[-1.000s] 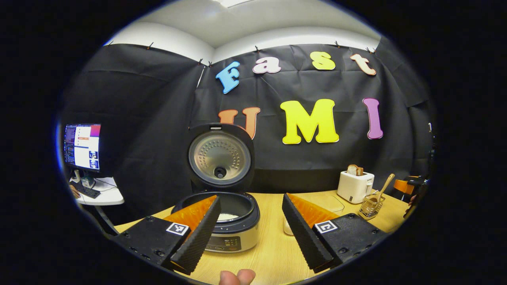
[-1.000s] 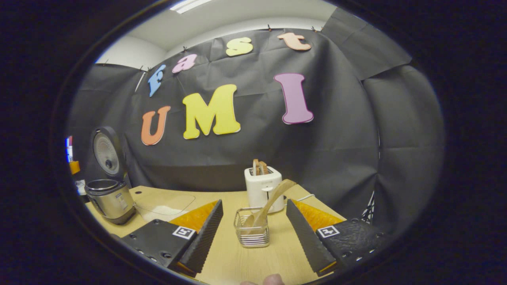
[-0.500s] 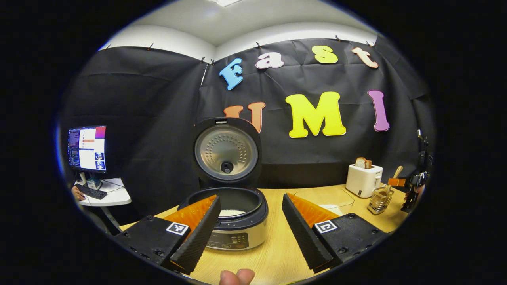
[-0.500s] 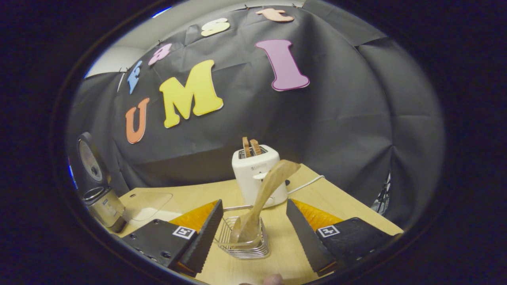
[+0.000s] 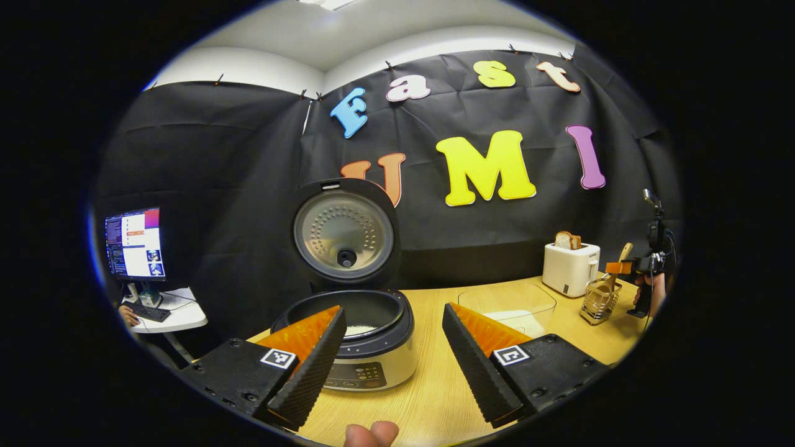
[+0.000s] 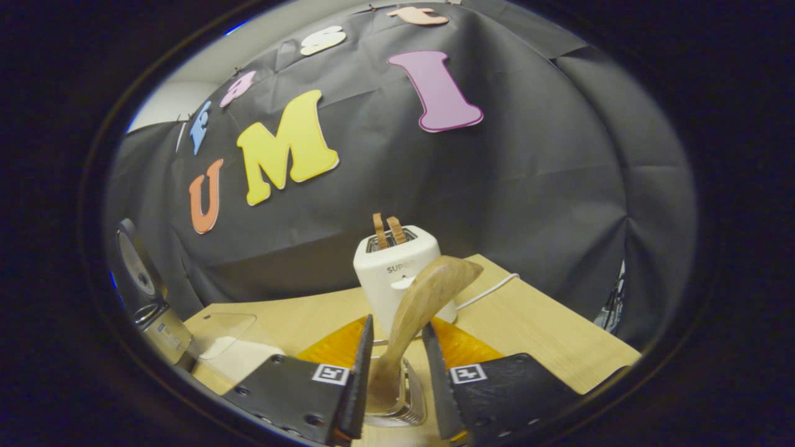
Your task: Close the left gripper, press the button to open the rice cooker; take a wooden spoon from the chopstick holder with the right hand, scoop a spoonful of rice and pour it into the rice cooker, then put the wooden spoon back into the chopstick holder.
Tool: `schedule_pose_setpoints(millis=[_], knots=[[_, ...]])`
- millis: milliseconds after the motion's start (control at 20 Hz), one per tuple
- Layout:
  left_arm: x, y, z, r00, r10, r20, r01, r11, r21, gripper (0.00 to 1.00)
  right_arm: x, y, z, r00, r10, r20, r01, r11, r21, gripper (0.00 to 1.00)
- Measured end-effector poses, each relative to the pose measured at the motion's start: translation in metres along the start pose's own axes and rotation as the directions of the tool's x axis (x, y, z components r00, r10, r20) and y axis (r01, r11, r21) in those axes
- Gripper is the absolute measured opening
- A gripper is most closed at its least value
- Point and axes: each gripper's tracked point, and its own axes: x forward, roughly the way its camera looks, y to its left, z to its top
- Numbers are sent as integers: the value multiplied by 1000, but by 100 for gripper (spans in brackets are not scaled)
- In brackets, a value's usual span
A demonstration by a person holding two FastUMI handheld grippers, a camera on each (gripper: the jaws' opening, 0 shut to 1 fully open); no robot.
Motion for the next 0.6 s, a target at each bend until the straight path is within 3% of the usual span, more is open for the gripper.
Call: schedule_pose_setpoints(millis=[100, 250, 300, 400, 600], knots=[[0, 1, 2, 1000, 1, 6, -1, 1000, -2, 99, -2, 2, 1, 1000, 7, 1, -7, 1000, 4, 24], [-1, 4, 2, 1000, 5, 9, -5, 1000, -16, 99, -2, 12, 6, 999, 47, 13, -47, 998, 38, 12], [-1, 5, 3, 1000, 7, 11, -6, 1000, -22, 99, -3, 13, 7, 999, 45, 8, -45, 999, 22, 1], [-1, 8, 2, 1000, 9, 12, -8, 999, -33, 95, -8, 19, 8, 999, 46, 17, -46, 999, -2, 1], [-3, 8, -3, 1000, -8, -2, 8, 998, -62, 99, -19, 26, 34, 996, 35, 85, -33, 999, -22, 1]])
